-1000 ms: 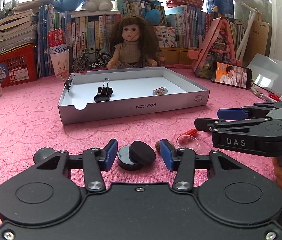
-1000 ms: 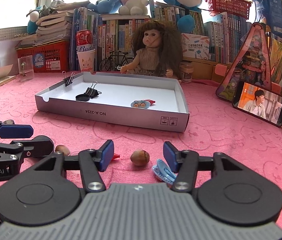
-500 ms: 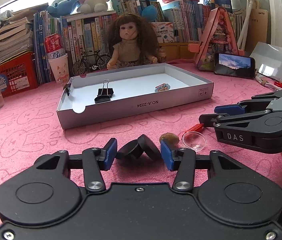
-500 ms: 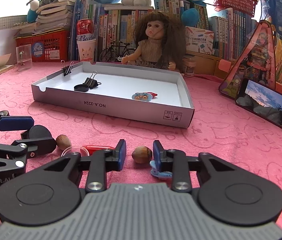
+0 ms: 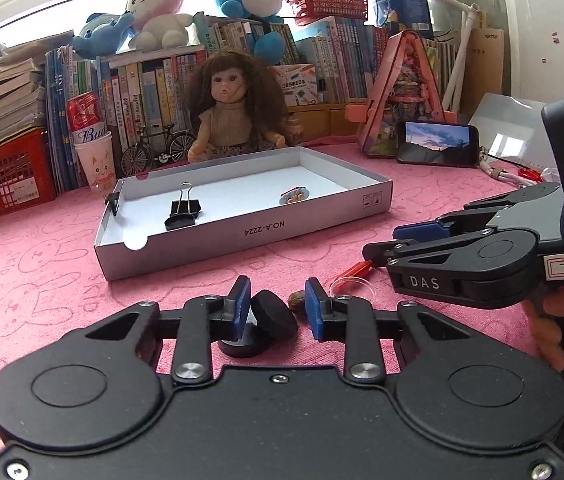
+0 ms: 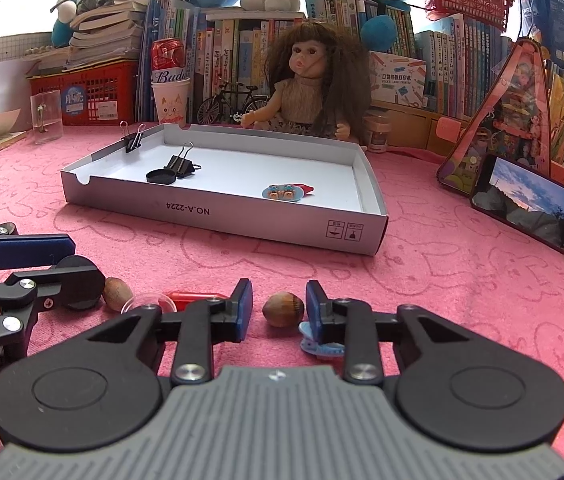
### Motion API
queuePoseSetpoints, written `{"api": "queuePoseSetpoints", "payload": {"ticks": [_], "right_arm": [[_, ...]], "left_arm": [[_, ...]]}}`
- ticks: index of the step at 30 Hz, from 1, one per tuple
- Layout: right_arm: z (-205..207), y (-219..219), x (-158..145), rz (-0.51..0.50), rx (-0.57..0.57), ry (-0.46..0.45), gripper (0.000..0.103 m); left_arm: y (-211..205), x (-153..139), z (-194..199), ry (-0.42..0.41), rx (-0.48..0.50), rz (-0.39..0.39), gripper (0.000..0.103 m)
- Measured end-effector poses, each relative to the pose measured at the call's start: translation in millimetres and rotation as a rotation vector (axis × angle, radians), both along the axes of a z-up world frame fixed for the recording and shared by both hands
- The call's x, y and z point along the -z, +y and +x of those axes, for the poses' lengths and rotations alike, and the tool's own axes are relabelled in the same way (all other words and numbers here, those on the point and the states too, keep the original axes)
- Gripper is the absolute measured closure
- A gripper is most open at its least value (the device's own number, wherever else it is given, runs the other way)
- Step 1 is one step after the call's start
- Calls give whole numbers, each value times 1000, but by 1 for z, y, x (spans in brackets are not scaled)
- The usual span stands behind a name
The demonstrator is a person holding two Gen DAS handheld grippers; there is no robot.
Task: Organize rigid objects
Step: 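Carry the black disc in the left tool while the right tool carries the nut over the tray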
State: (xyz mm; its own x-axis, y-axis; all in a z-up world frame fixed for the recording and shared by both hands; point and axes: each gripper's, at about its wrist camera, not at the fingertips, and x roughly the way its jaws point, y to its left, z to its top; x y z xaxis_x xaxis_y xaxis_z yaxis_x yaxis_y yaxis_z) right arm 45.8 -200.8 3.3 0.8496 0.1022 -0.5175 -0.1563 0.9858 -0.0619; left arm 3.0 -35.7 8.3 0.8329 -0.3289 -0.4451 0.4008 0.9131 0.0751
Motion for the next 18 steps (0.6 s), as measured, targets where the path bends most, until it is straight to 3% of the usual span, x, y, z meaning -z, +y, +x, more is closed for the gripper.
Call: {"api": "queuePoseSetpoints", "payload": {"ticks": [6,10,13,18], "right_arm": [[0,-1,0,5,5,0,69],[0,-1,0,8,8,-1,69],[0,-2,0,11,10,-1,69],[0,-2,0,11,10,-1,69]], "left_arm": [[-3,-2,-10,-28,63,30,75],[1,-3,-16,25,147,-29,75],[0,-2,-20,-3,120,-7,74],[5,4,-13,59,74,-18,74]]}}
